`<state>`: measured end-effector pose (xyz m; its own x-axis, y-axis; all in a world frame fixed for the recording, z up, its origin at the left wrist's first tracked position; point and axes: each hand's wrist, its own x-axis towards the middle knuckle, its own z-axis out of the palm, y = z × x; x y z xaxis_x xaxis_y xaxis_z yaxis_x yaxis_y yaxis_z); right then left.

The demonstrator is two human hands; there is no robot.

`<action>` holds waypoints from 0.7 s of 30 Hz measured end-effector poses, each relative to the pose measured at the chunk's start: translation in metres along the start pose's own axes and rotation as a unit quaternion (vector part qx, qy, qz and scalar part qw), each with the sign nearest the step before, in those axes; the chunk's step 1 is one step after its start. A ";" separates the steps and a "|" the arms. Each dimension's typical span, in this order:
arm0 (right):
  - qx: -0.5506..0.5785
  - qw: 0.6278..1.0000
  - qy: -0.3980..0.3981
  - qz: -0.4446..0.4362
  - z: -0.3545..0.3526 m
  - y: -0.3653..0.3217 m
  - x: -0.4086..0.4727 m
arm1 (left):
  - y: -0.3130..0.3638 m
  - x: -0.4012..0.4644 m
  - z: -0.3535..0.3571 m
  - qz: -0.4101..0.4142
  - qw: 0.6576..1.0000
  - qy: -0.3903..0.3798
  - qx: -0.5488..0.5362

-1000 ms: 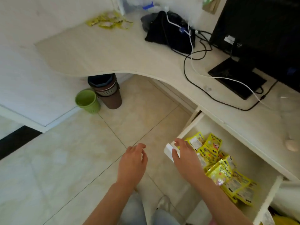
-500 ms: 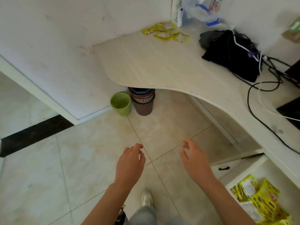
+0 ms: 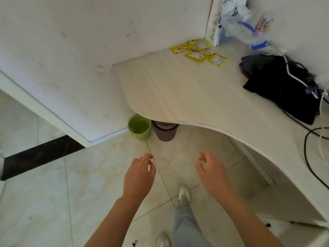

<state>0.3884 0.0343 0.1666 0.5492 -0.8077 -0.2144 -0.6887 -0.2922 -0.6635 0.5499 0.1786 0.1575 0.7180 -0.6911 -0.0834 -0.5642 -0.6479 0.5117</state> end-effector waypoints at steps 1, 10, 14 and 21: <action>0.002 1.000 -0.002 -0.004 -0.002 -0.002 0.015 | 0.005 0.013 0.000 -0.002 1.000 0.004 -0.001; -0.014 0.999 -0.034 -0.037 -0.037 -0.019 0.152 | 0.055 0.132 0.012 -0.038 0.999 0.028 -0.024; -0.022 0.998 -0.037 -0.050 -0.063 -0.031 0.213 | 0.080 0.184 0.013 -0.032 0.998 0.028 -0.038; -0.022 0.998 -0.032 -0.040 -0.084 -0.053 0.309 | 0.103 0.281 0.010 0.006 0.999 0.018 -0.037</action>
<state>0.5554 -0.2425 0.1957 0.6316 -0.7470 -0.2076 -0.6609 -0.3787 -0.6480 0.6892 -0.0852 0.1783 0.7265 -0.6855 -0.0478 -0.5416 -0.6141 0.5740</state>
